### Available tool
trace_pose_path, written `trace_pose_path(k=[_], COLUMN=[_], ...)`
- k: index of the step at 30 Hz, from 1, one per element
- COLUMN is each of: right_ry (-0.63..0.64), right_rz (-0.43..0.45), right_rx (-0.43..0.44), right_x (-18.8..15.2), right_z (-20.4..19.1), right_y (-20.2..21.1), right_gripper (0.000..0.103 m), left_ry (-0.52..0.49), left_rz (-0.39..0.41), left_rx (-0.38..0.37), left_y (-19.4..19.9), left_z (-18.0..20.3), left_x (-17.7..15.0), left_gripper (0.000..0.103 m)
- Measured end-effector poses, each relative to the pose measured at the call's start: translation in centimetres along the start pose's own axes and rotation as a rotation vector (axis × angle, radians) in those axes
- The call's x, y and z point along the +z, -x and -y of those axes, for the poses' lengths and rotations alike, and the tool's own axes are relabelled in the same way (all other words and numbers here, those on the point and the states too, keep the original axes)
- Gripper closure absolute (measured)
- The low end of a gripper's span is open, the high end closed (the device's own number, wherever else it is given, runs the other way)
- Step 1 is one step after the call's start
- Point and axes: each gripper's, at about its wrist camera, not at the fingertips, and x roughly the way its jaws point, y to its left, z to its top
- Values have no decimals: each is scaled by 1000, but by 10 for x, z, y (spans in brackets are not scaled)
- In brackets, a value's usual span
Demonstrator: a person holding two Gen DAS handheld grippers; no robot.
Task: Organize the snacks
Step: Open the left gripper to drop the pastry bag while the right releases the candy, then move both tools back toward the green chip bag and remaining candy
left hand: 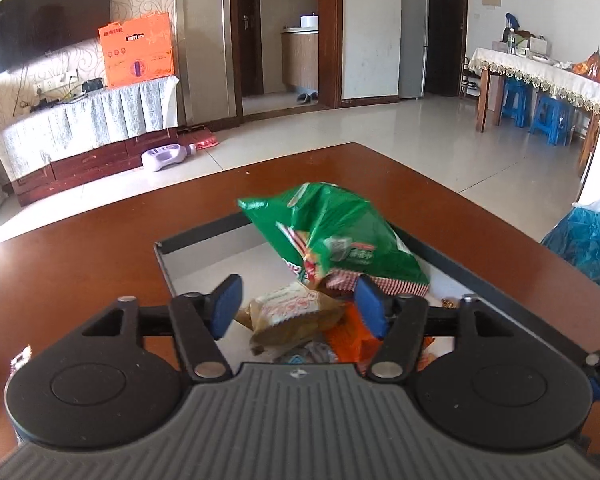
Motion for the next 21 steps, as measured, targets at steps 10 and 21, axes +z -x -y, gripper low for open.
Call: trace_pose_path(k=[10,21], right_ry=[-9,1], right_rz=[1,-8], right_rx=[-5,-20], right_x=[0,-4], right_z=[1,-2], right_y=[-1,-6], right_gripper=[77,63], left_ry=[-1,-15], left_rz=[-2,-7], left_rx=[8,10], left_y=[13,21], left_z=[-10,-6], left_x=[-6,-10], left_gripper=[27,26])
